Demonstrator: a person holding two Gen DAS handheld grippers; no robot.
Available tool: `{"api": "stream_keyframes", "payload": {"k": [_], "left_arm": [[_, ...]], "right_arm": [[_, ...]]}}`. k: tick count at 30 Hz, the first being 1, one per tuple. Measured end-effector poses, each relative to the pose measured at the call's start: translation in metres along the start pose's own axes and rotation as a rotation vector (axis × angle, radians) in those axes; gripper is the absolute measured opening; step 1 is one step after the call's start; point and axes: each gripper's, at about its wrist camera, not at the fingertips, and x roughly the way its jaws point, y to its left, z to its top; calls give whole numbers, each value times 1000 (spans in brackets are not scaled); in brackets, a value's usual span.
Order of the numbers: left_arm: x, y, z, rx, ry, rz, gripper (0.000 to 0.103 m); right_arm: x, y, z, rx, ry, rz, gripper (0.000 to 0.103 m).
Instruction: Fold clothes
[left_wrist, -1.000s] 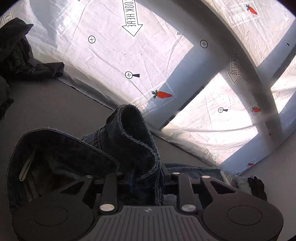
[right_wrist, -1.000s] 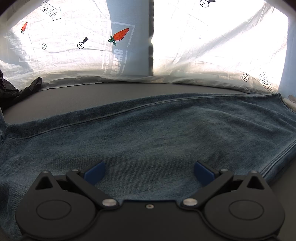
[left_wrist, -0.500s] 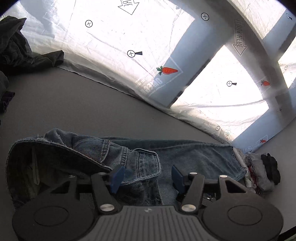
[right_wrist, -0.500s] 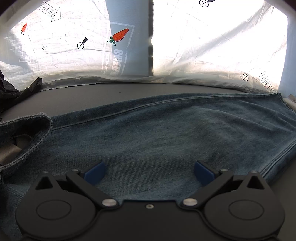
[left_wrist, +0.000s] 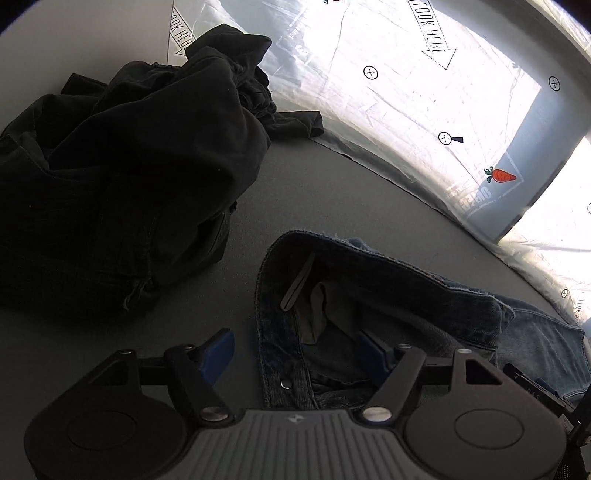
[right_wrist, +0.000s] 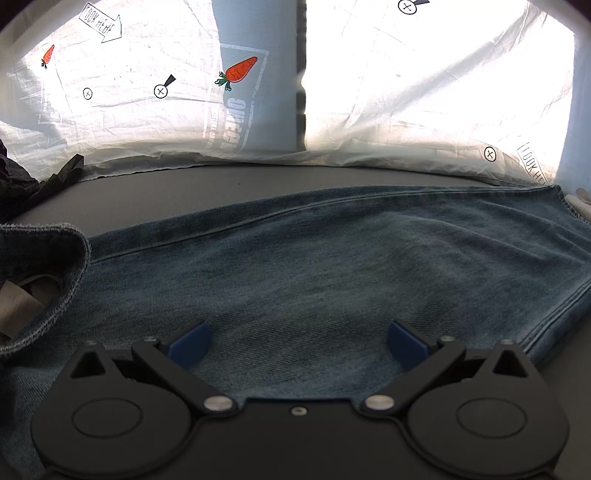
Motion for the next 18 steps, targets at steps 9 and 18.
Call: {"api": "stream_keyframes", "payload": {"k": [9, 18], "left_arm": [[57, -2, 6, -7, 71, -16, 79], [48, -28, 11, 48, -17, -68, 3]], "right_arm": [[0, 0, 0, 0, 0, 0, 103], [-1, 0, 0, 1, -1, 1, 103]]}}
